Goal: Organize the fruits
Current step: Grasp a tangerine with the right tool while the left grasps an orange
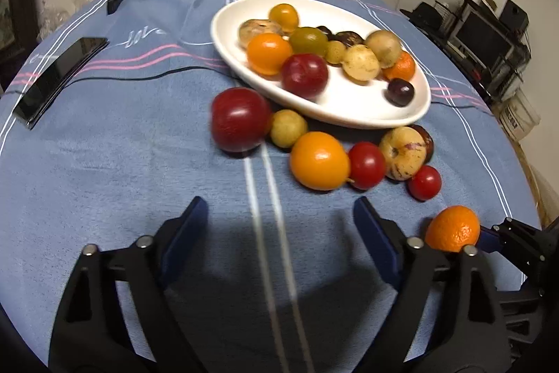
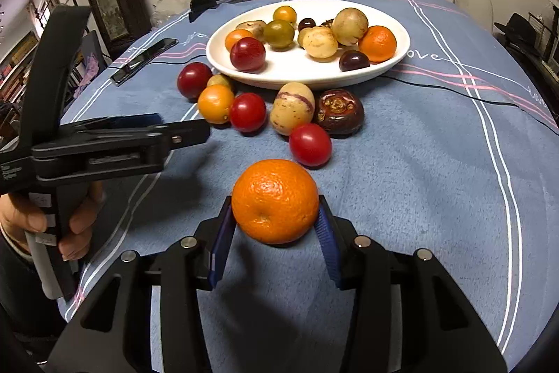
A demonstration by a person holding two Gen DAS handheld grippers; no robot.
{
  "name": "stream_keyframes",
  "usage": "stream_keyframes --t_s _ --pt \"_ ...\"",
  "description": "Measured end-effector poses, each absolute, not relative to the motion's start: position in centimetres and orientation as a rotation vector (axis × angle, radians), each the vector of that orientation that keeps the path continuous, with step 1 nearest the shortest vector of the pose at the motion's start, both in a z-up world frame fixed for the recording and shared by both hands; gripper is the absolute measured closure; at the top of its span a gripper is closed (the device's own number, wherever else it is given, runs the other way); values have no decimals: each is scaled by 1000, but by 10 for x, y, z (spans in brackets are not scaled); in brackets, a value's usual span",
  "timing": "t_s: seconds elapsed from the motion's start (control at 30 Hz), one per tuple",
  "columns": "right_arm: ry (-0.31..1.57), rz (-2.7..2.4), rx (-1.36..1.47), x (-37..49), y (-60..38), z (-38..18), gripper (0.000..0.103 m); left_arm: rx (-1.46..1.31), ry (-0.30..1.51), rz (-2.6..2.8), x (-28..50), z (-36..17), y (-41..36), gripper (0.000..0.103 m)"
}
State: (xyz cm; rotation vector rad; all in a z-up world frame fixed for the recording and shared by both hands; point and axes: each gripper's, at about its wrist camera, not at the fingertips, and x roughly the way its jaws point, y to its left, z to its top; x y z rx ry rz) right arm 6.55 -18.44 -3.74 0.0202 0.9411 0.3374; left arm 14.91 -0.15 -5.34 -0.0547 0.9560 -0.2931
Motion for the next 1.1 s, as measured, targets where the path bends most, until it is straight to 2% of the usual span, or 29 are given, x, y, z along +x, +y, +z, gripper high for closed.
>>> stream_keyframes --t_s 0.07,0.13,0.3,0.37,0.63,1.07,1.1 --pt "937 342 21 63 -187 -37 57 -20 962 -274 149 -54 -9 23" --pt "935 348 27 61 -190 -36 57 -4 961 -248 150 -54 -13 30" --pt "919 349 58 54 -204 -35 57 37 965 -207 155 -54 -24 31" --pt "915 348 67 53 -208 -34 57 70 965 -203 156 -53 -32 35" --pt "902 342 98 49 -225 -33 57 119 963 -220 166 -52 -52 64" --pt "885 345 90 44 -222 -27 57 62 923 -243 143 -34 -31 68" --pt "882 343 87 44 -222 -25 57 61 909 -249 139 -29 -29 80"
